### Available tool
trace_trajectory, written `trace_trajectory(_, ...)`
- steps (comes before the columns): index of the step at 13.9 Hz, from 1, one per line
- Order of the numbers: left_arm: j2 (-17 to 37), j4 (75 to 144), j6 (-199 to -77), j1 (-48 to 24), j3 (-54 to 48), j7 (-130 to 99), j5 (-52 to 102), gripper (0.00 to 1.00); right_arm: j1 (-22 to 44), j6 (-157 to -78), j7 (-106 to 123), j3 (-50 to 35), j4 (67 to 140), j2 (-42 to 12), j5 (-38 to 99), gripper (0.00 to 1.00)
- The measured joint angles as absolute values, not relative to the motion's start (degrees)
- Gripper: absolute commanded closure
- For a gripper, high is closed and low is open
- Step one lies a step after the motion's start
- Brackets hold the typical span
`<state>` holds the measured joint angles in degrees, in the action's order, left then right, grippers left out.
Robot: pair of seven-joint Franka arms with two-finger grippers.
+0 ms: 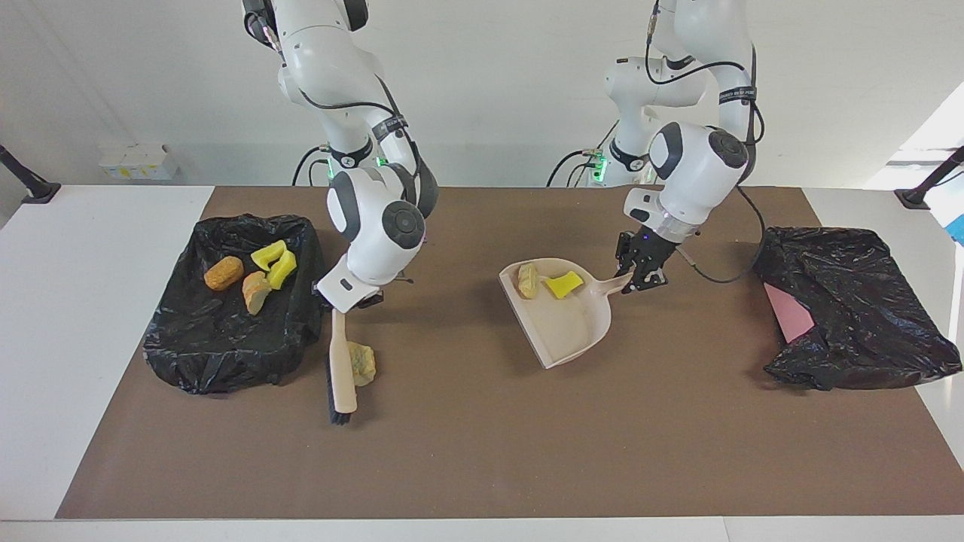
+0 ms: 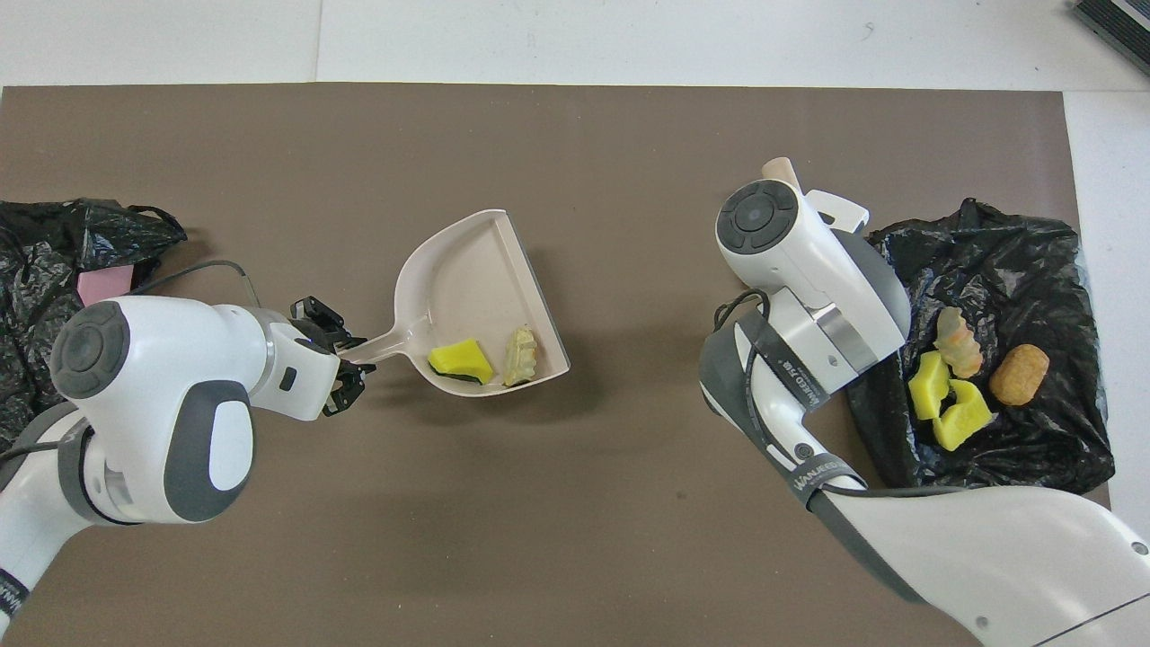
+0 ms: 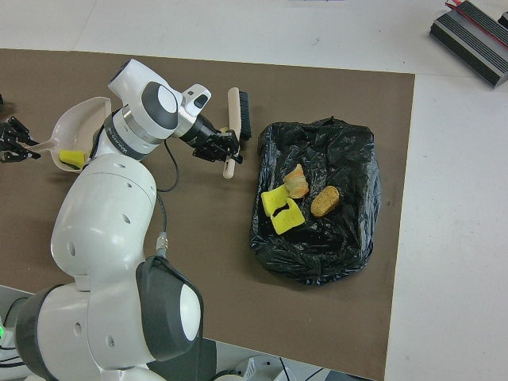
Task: Sweep and dump trash in bin
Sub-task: 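Sweep the far tan chunk toward the dustpan with the right gripper's brush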
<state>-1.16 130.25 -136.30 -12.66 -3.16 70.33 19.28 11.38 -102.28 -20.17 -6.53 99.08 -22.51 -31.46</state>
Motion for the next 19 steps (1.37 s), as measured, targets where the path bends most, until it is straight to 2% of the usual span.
trace_trajectory(4,-1.39,130.26,-135.69,-12.84,-3.69,70.33,17.52,1.0,9.73,-102.28,-18.94,-6.55,98.85,-22.56,-28.12,1.0)
trace_trajectory(8,-1.83,130.26,-131.73,-15.01,-4.12,60.02,5.19,1.0,10.2,-101.75,-16.52,-7.01,99.1,-22.64,-21.57,1.0)
trace_trajectory(14,-3.19,130.43,-125.49,-22.46,-4.51,42.56,-5.64,1.0,16.91,-98.73,-16.68,-7.67,101.47,-20.93,-8.3,1.0)
trace_trajectory(19,-2.9,131.05,-125.44,-24.88,-4.62,41.45,-5.95,1.0,19.52,-105.17,-22.69,-7.69,107.81,-17.46,6.94,1.0)
